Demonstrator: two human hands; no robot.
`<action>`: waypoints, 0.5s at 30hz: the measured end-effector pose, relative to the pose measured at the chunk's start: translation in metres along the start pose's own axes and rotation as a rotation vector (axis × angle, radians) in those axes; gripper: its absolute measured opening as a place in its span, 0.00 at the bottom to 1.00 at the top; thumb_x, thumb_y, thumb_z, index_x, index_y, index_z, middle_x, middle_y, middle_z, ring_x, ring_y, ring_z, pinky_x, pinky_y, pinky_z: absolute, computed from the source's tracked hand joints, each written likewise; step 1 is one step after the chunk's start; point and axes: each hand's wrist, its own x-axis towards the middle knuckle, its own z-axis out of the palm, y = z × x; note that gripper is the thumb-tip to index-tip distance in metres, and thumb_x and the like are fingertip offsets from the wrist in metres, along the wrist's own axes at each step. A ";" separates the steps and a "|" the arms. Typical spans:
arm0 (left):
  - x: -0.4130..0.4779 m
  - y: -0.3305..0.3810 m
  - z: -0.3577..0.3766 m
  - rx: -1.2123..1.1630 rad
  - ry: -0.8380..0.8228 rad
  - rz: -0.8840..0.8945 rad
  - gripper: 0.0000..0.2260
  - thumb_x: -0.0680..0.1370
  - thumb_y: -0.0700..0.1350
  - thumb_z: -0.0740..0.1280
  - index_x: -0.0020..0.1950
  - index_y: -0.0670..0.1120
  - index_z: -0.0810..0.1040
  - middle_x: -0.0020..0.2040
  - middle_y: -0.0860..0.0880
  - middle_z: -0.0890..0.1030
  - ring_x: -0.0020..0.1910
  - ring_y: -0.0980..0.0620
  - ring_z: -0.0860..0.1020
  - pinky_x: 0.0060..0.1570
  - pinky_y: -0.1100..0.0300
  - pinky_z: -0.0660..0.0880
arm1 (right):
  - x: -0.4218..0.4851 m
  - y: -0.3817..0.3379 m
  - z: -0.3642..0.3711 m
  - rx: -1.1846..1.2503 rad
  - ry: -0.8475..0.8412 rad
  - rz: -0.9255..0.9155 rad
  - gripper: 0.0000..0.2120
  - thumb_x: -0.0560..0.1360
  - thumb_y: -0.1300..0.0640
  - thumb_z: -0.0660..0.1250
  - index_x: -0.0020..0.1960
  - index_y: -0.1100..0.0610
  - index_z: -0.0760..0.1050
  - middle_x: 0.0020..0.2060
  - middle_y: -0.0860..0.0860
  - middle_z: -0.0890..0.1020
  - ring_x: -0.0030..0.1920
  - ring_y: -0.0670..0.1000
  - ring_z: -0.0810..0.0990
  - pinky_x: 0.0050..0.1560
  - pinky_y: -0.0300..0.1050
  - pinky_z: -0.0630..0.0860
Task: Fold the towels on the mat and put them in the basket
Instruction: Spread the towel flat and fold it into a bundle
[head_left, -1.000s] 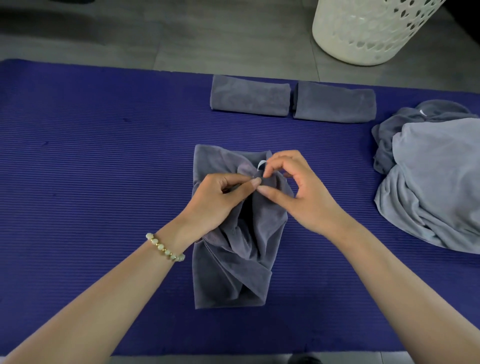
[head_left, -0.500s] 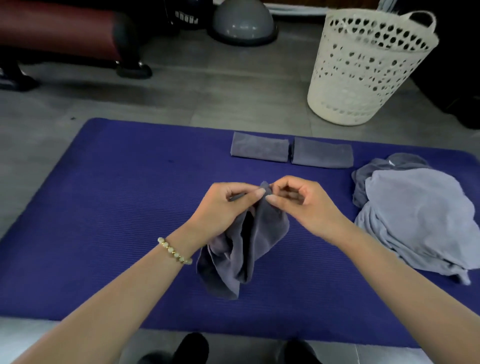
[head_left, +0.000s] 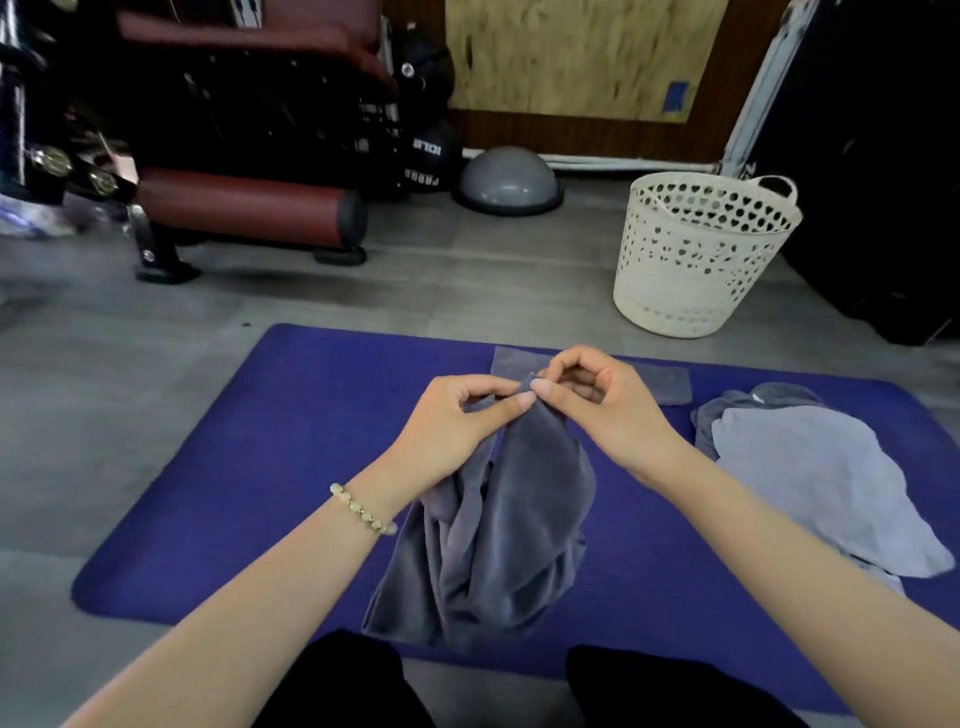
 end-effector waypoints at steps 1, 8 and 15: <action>-0.004 0.004 -0.003 0.022 -0.014 0.013 0.06 0.76 0.44 0.70 0.50 0.48 0.84 0.47 0.56 0.85 0.50 0.63 0.81 0.51 0.72 0.73 | -0.003 -0.006 -0.001 -0.016 -0.030 0.001 0.04 0.74 0.59 0.70 0.47 0.55 0.75 0.40 0.48 0.83 0.44 0.47 0.82 0.49 0.41 0.76; -0.019 0.024 -0.015 0.157 0.056 0.028 0.12 0.80 0.50 0.64 0.47 0.45 0.83 0.34 0.63 0.81 0.38 0.68 0.78 0.42 0.75 0.70 | -0.018 -0.036 -0.012 -0.400 -0.166 0.004 0.04 0.76 0.56 0.69 0.43 0.52 0.80 0.36 0.43 0.80 0.39 0.42 0.77 0.47 0.39 0.75; -0.019 -0.001 -0.078 -0.046 0.557 -0.152 0.18 0.80 0.59 0.57 0.50 0.44 0.72 0.32 0.48 0.79 0.30 0.53 0.79 0.37 0.58 0.76 | -0.030 -0.003 -0.059 -0.263 0.243 0.057 0.03 0.78 0.57 0.64 0.48 0.54 0.76 0.43 0.49 0.80 0.46 0.48 0.78 0.50 0.35 0.74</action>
